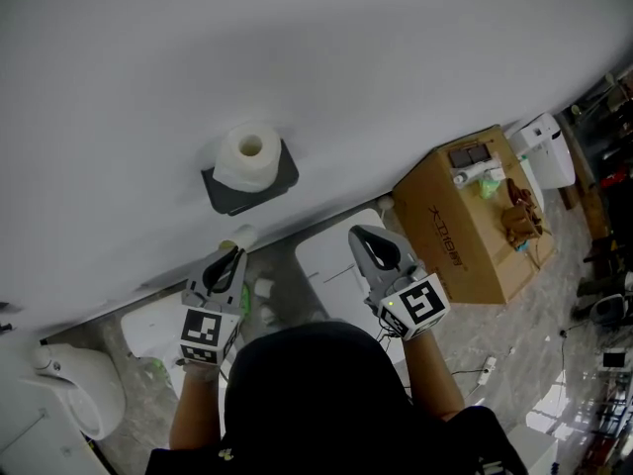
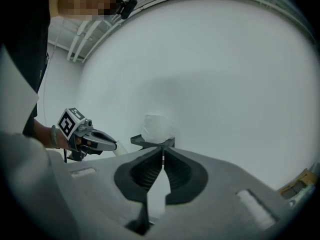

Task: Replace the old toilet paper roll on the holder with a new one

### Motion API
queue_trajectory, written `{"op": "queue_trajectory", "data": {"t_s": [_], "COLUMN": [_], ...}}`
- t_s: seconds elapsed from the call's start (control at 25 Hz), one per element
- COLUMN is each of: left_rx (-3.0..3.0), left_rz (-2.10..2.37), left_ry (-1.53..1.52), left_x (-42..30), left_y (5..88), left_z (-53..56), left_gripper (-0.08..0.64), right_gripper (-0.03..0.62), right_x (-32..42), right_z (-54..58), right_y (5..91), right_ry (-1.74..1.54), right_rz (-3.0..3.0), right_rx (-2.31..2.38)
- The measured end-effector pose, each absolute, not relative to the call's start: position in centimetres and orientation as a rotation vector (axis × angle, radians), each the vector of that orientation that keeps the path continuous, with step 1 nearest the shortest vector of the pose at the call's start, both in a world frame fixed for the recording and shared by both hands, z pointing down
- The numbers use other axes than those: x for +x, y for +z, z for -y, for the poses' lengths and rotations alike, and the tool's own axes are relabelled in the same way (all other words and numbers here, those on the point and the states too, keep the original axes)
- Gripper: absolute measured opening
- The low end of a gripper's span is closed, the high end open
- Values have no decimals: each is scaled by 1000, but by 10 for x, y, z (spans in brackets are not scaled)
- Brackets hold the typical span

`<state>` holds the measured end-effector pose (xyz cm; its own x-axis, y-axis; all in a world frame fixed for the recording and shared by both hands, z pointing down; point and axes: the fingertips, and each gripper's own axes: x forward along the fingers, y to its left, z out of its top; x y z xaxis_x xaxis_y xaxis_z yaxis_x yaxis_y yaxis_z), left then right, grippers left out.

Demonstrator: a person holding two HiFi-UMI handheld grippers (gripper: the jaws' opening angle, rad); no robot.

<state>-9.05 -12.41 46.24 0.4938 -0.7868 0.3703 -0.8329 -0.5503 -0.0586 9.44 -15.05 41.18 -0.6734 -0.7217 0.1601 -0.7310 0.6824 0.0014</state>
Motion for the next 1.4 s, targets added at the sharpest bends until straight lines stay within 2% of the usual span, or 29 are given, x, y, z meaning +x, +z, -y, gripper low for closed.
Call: {"op": "queue_trajectory", "data": {"t_s": [1.4], "left_rx": [2552], "left_rz": [1452], "left_ry": [551], "left_x": [-114], "left_y": [469], "left_z": [114], "left_gripper": [35], "right_gripper": [-2], "right_x": [68], "right_z": [150], "right_y": [421], "right_ry": [147], "right_rz": [2764], "right_rx": [1141]}}
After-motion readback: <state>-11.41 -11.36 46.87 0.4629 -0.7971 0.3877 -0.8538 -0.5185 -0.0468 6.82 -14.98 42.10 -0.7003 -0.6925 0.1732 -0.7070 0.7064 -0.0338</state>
